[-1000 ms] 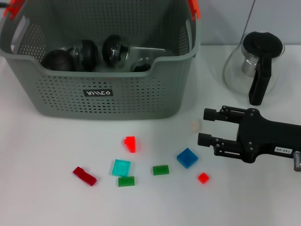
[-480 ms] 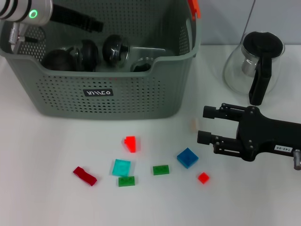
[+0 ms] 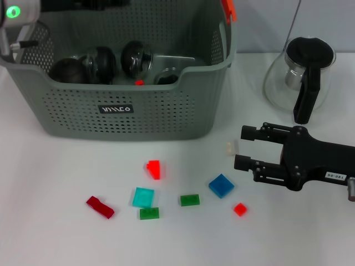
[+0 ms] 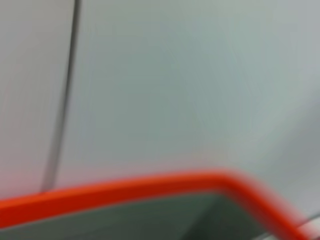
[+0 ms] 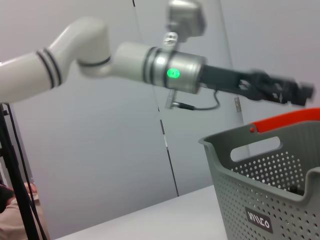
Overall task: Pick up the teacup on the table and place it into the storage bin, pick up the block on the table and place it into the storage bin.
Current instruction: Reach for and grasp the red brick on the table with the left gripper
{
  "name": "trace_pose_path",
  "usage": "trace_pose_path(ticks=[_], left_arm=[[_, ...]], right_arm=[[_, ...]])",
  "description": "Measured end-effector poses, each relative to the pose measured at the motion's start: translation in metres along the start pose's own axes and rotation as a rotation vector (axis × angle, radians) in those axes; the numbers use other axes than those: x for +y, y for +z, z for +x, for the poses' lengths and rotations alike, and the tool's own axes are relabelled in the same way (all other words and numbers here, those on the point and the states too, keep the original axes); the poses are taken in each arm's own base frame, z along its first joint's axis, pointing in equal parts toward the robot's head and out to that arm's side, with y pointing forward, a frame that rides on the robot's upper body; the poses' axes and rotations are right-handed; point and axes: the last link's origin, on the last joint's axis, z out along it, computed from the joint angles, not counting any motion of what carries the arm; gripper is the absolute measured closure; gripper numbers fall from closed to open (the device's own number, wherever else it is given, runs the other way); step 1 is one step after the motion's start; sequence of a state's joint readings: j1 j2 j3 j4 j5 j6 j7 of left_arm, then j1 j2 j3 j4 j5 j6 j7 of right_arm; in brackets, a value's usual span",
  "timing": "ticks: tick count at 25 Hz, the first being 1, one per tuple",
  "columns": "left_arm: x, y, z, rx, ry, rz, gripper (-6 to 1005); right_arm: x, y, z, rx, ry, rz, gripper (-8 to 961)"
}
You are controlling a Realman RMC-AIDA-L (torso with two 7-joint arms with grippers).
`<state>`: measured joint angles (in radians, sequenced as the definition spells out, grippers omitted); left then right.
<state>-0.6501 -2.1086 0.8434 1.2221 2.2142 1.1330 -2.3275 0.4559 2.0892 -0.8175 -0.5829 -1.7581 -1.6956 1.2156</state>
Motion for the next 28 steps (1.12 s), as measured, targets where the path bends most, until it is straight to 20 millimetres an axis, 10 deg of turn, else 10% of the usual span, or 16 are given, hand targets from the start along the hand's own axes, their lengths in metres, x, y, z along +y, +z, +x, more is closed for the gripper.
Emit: trace_pose_path(ticks=[11, 21, 28], left_arm=[[0.015, -0.104, -0.034, 0.406, -0.004, -0.651, 285], [0.021, -0.111, -0.118, -0.387, 0.179, -0.521, 296], [0.047, -0.085, -0.134, -0.693, 0.297, -0.387, 304]], right_arm=[[0.000, 0.001, 0.000, -0.001, 0.000, -0.001, 238], [0.000, 0.000, 0.000, 0.005, 0.002, -0.001, 237], [-0.002, 0.001, -0.001, 0.008, -0.003, -0.002, 237]])
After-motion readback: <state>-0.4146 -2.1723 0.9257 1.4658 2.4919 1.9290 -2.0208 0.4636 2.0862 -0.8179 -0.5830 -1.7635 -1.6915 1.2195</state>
